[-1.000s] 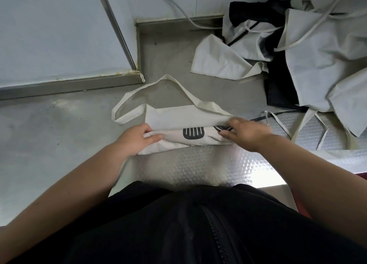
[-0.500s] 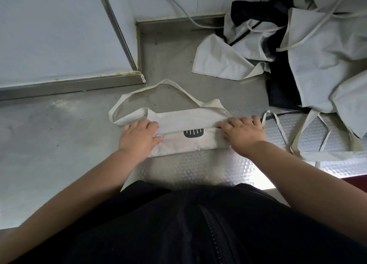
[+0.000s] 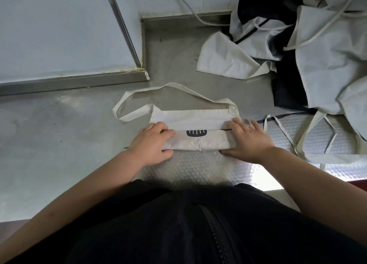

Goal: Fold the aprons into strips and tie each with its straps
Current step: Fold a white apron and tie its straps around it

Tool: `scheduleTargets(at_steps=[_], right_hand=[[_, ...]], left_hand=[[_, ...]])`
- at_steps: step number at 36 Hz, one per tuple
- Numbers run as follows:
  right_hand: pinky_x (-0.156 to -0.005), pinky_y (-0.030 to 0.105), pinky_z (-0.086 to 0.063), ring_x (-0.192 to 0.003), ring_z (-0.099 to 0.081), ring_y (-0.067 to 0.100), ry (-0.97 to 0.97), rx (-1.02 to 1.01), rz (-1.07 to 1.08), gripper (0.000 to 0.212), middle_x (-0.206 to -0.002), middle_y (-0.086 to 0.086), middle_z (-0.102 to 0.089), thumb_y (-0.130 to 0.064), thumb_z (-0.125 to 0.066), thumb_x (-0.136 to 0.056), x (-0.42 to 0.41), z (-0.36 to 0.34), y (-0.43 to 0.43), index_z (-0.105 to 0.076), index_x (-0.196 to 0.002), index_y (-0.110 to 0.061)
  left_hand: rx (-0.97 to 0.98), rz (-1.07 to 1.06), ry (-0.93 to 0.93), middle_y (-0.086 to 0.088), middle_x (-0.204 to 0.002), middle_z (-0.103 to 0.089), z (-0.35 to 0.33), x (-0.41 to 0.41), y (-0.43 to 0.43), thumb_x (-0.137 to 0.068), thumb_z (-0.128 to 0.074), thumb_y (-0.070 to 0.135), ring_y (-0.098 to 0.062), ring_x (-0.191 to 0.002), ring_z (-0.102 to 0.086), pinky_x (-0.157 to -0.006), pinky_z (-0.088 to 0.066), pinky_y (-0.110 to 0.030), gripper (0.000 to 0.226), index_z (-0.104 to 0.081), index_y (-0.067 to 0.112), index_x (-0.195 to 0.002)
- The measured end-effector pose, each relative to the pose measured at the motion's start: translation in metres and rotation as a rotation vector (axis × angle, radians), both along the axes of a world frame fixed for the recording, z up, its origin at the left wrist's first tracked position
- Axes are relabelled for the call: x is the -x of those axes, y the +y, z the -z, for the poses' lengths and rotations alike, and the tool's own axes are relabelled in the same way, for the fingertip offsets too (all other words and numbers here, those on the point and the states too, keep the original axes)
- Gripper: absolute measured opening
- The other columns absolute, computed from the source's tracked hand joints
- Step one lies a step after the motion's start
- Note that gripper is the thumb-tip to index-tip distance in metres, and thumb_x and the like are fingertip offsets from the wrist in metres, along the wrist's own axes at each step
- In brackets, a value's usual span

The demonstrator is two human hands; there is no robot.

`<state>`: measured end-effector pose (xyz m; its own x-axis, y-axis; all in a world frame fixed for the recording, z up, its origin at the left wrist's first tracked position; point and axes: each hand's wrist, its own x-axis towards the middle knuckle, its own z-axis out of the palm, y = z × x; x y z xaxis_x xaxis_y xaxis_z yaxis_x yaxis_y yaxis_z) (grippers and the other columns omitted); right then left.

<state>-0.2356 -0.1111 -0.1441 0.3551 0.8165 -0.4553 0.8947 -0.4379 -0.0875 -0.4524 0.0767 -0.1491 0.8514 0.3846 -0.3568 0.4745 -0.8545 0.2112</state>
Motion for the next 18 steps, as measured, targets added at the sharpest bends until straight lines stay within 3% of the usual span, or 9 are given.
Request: scheduleTargets(at_steps=[3,6,10,15,18], right_hand=[[-0.111,0.034,-0.017,-0.118,-0.052,0.023,-0.017,-0.098,0.002,0.062,-0.122,0.007,-0.06,-0.065,-0.045,-0.085,-0.007,-0.008,0.001,-0.041,-0.125,-0.018],[-0.09,0.031,-0.033,-0.101,-0.058,0.028,-0.013,-0.037,0.001,0.053,-0.106,0.006,-0.066,-0.065,-0.038,-0.087,-0.017,-0.021,0.01,-0.055,-0.115,-0.023],[-0.089,0.033,-0.033,-0.109,-0.057,0.027,0.01,0.043,0.044,0.054,-0.116,0.006,-0.064,-0.065,-0.034,-0.09,-0.029,-0.032,0.024,-0.055,-0.12,-0.025],[-0.099,0.038,-0.028,-0.116,-0.053,0.028,-0.009,0.102,0.111,0.044,-0.121,0.01,-0.061,-0.056,-0.032,-0.096,-0.037,-0.026,0.039,-0.047,-0.117,-0.02],[-0.1,0.04,-0.027,-0.117,-0.051,0.028,-0.057,0.115,0.138,0.047,-0.123,0.01,-0.058,-0.053,-0.026,-0.097,-0.043,-0.016,0.043,-0.046,-0.122,-0.018]], left_hand=[[0.002,0.011,0.012,0.002,-0.127,-0.05,-0.01,-0.007,0.005,-0.071,-0.018,0.055,-0.022,-0.116,-0.047,-0.096,-0.037,-0.033,0.074,-0.048,0.024,-0.13],[0.033,-0.068,-0.004,-0.003,-0.119,-0.06,-0.016,-0.016,0.018,-0.09,-0.033,0.046,-0.029,-0.107,-0.056,-0.08,-0.042,-0.033,0.046,-0.047,0.022,-0.127],[0.173,-0.185,0.051,-0.002,-0.1,-0.062,-0.013,-0.023,0.039,-0.093,-0.046,0.049,-0.026,-0.094,-0.058,-0.074,-0.044,-0.034,0.029,-0.051,0.024,-0.107],[0.028,-0.327,0.025,-0.002,-0.088,-0.06,0.003,-0.029,0.056,-0.087,-0.047,0.062,-0.029,-0.089,-0.057,-0.071,-0.04,-0.032,0.035,-0.049,0.027,-0.093],[0.074,-0.42,-0.054,-0.003,-0.082,-0.059,0.011,-0.031,0.057,-0.085,-0.051,0.061,-0.029,-0.085,-0.056,-0.069,-0.04,-0.032,0.035,-0.049,0.026,-0.087]])
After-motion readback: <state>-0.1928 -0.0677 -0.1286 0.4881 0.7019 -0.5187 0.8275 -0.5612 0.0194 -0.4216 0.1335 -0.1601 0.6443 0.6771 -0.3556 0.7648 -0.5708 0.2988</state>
